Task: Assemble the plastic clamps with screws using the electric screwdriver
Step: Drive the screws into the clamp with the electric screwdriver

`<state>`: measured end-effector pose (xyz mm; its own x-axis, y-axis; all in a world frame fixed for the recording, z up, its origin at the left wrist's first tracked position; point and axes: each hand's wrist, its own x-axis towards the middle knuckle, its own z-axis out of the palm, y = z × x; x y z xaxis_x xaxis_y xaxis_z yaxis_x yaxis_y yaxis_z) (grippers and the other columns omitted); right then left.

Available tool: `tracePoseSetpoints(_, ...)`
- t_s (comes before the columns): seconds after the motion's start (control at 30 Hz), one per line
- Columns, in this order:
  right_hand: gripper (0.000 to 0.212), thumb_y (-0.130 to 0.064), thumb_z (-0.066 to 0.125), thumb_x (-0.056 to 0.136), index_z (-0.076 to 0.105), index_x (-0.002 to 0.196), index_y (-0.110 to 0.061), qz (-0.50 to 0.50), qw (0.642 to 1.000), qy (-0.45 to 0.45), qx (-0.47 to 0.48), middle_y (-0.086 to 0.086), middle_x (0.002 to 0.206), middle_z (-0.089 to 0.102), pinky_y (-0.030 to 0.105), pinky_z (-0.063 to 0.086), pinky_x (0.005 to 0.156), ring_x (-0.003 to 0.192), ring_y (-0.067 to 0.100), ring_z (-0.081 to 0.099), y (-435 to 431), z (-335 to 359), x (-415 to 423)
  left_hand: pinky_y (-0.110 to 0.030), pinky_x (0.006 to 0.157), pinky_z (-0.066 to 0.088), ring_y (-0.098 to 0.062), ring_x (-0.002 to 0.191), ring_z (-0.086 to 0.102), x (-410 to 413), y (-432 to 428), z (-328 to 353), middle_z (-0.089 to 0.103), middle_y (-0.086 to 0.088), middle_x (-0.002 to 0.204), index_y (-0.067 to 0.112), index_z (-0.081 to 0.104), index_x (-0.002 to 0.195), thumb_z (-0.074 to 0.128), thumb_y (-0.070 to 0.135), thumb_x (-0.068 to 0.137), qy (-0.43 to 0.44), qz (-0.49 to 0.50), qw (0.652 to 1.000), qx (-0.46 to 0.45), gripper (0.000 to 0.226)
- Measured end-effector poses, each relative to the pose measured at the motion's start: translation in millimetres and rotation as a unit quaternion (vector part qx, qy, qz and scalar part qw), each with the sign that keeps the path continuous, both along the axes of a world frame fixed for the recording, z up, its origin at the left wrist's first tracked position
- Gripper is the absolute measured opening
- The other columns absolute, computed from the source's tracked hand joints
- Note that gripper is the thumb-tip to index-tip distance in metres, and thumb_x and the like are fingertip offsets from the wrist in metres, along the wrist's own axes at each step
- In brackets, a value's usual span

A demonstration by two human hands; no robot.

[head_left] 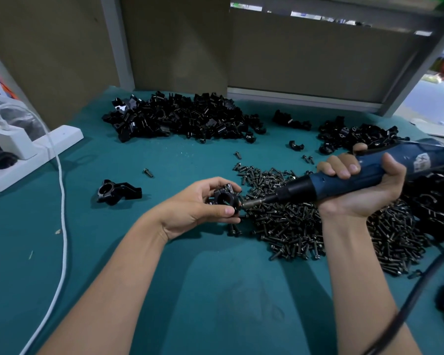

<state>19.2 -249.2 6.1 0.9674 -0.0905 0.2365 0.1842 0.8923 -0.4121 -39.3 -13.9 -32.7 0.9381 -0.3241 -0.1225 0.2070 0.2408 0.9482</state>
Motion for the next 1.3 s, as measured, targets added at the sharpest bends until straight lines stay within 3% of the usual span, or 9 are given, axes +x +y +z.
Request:
tracePoseSetpoints(0.17, 0.025, -0.038, 0.042, 0.074, 0.052, 0.079, -0.015, 0.008, 1.000, -0.008, -0.007, -0.009, 0.048, 0.043, 0.021, 0.036, 0.045, 0.040, 0.007, 0.040, 3.7, -1.4, 0.7, -0.038, 0.083, 0.060, -0.025, 0.094, 0.071, 0.8, 1.4, -2.3, 0.053, -0.014, 0.115, 0.005, 0.065, 0.113, 0.067, -0.012, 0.080, -0.007, 0.009, 0.999, 0.030, 0.037)
tracePoseSetpoints(0.37, 0.025, -0.038, 0.043, 0.075, 0.052, 0.078, -0.015, 0.005, 1.000, -0.009, 0.000, -0.009, 0.048, 0.043, 0.021, 0.036, 0.045, 0.040, 0.007, 0.040, 3.5, -6.1, 3.6, -0.040, 0.081, 0.061, -0.026, 0.092, 0.073, 2.1, 0.2, -4.0, 0.059, -0.015, 0.113, 0.007, 0.068, 0.110, 0.077, -0.003, 0.069, -0.012, 0.024, 0.999, 0.041, 0.043)
tracePoseSetpoints(0.73, 0.023, -0.037, 0.046, 0.073, 0.053, 0.076, -0.015, -0.013, 1.000, 0.006, 0.008, -0.008, 0.049, 0.044, 0.021, 0.036, 0.046, 0.040, 0.008, 0.040, 4.5, -12.1, 6.4, -0.041, 0.078, 0.061, -0.029, 0.098, 0.071, 5.9, -1.5, -8.9, 0.070, -0.015, 0.105, 0.011, 0.071, 0.103, 0.077, -0.012, 0.071, -0.038, 0.054, 0.995, 0.075, 0.040)
tracePoseSetpoints(0.9, 0.022, -0.037, 0.046, 0.073, 0.053, 0.075, -0.016, -0.019, 1.000, 0.008, 0.010, -0.008, 0.049, 0.044, 0.021, 0.036, 0.046, 0.041, 0.008, 0.041, 6.8, -13.0, 7.2, -0.042, 0.080, 0.061, -0.036, 0.097, 0.071, 7.4, -0.4, -9.4, 0.070, -0.020, 0.105, 0.010, 0.070, 0.106, 0.076, -0.013, 0.070, -0.039, 0.066, 0.995, 0.066, 0.043)
tracePoseSetpoints(1.07, 0.020, -0.035, 0.048, 0.070, 0.052, 0.073, -0.016, -0.030, 0.999, 0.031, 0.022, -0.008, 0.049, 0.043, 0.021, 0.036, 0.048, 0.041, 0.009, 0.039, 12.7, -14.0, 7.9, -0.041, 0.082, 0.061, -0.033, 0.096, 0.072, 7.7, 3.6, -8.2, 0.075, -0.010, 0.097, 0.010, 0.070, 0.109, 0.073, -0.017, 0.073, -0.045, 0.068, 0.994, 0.074, 0.044)
tracePoseSetpoints(1.2, 0.020, -0.034, 0.050, 0.069, 0.052, 0.071, -0.015, -0.027, 0.997, 0.052, 0.040, -0.007, 0.049, 0.042, 0.020, 0.037, 0.047, 0.041, 0.009, 0.038, 17.4, -15.9, 6.9, -0.042, 0.084, 0.060, -0.030, 0.099, 0.071, 7.4, 8.1, -7.0, 0.074, -0.016, 0.103, 0.009, 0.071, 0.107, 0.073, -0.017, 0.072, -0.046, 0.067, 0.994, 0.070, 0.043)
tracePoseSetpoints(1.3, 0.020, -0.035, 0.050, 0.069, 0.051, 0.072, -0.015, -0.025, 0.997, 0.057, 0.038, -0.007, 0.050, 0.042, 0.021, 0.037, 0.048, 0.042, 0.009, 0.039, 16.2, -16.6, 6.8, -0.041, 0.082, 0.061, -0.028, 0.090, 0.072, 7.5, 6.0, -7.6, 0.076, -0.005, 0.092, 0.008, 0.070, 0.107, 0.073, -0.016, 0.073, -0.048, 0.062, 0.994, 0.079, 0.042)
